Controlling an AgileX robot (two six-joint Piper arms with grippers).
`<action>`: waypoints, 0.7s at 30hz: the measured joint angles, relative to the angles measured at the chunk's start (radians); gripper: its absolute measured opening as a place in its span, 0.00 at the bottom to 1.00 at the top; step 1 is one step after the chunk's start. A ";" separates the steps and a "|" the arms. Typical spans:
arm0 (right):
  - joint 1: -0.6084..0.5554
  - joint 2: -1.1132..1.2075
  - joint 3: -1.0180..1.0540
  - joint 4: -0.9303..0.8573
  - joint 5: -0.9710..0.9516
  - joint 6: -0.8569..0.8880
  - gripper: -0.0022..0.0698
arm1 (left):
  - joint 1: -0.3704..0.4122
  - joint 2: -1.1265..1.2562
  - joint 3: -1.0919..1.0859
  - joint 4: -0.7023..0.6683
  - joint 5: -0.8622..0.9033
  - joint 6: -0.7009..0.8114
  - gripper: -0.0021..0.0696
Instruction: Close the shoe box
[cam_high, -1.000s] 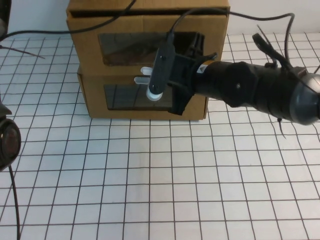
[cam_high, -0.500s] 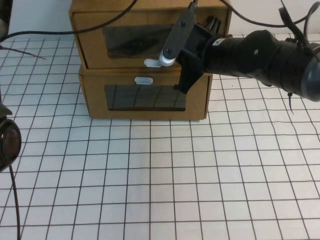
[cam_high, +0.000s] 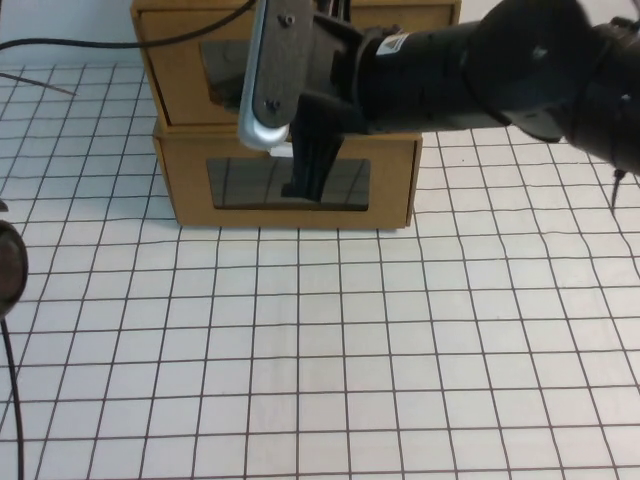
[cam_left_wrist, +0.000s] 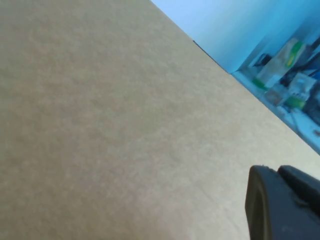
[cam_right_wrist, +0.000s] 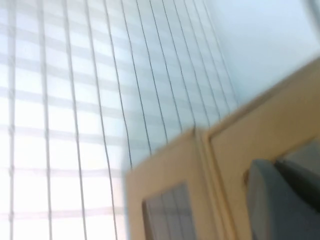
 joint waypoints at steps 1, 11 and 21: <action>0.003 -0.021 0.000 0.019 0.007 0.003 0.01 | 0.001 -0.016 0.003 0.016 0.005 0.000 0.03; -0.076 -0.192 -0.027 -0.016 0.010 0.338 0.01 | 0.006 -0.388 0.004 0.350 0.022 -0.103 0.03; -0.251 -0.418 -0.057 -0.243 0.159 0.636 0.01 | 0.006 -0.728 0.002 0.483 0.038 -0.154 0.03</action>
